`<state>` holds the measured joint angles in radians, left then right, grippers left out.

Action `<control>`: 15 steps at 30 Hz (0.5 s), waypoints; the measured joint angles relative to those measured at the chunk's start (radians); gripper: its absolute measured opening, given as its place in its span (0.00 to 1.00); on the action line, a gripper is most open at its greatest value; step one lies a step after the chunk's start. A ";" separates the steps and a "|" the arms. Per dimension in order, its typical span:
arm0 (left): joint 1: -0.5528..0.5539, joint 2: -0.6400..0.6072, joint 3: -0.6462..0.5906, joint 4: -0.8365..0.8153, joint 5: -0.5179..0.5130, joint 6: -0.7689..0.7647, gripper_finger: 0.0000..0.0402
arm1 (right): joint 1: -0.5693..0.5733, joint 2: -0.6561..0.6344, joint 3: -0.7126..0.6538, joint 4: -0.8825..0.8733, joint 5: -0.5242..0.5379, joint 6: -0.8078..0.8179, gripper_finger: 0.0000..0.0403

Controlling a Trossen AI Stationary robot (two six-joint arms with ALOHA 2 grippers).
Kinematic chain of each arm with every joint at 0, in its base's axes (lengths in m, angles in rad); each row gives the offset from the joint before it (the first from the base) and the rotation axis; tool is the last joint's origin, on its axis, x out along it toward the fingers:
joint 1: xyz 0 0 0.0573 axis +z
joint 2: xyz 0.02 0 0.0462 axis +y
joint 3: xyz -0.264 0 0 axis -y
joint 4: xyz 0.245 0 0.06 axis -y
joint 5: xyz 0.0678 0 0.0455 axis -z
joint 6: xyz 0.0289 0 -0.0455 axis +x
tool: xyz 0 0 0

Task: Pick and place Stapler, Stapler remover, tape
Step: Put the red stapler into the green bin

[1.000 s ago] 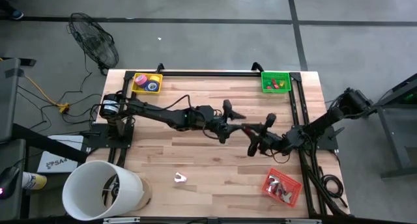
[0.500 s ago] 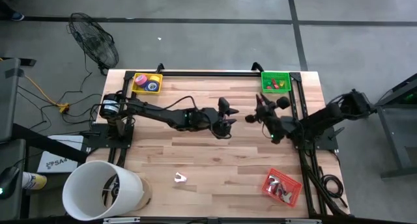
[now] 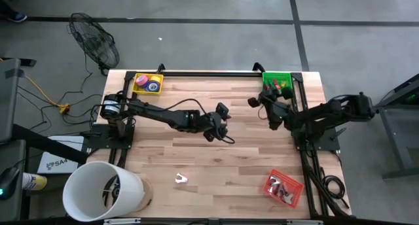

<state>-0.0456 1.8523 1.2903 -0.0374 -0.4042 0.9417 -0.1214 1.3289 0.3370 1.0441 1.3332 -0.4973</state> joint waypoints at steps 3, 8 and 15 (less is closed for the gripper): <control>0.000 0.000 0.000 -0.058 0.000 -0.001 0.54 | -0.061 0.000 0.000 -0.088 -0.079 0.127 0.12; 0.000 0.000 0.000 -0.151 -0.001 -0.008 0.54 | -0.189 0.000 0.000 -0.299 -0.210 0.390 0.12; 0.000 0.000 0.000 -0.248 -0.002 -0.012 0.54 | -0.400 0.000 0.000 -0.453 -0.434 0.626 0.12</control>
<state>-0.0452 1.8523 1.2900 -0.2851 -0.4059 0.9302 -0.5217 1.3285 0.3374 0.5908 0.8990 0.1285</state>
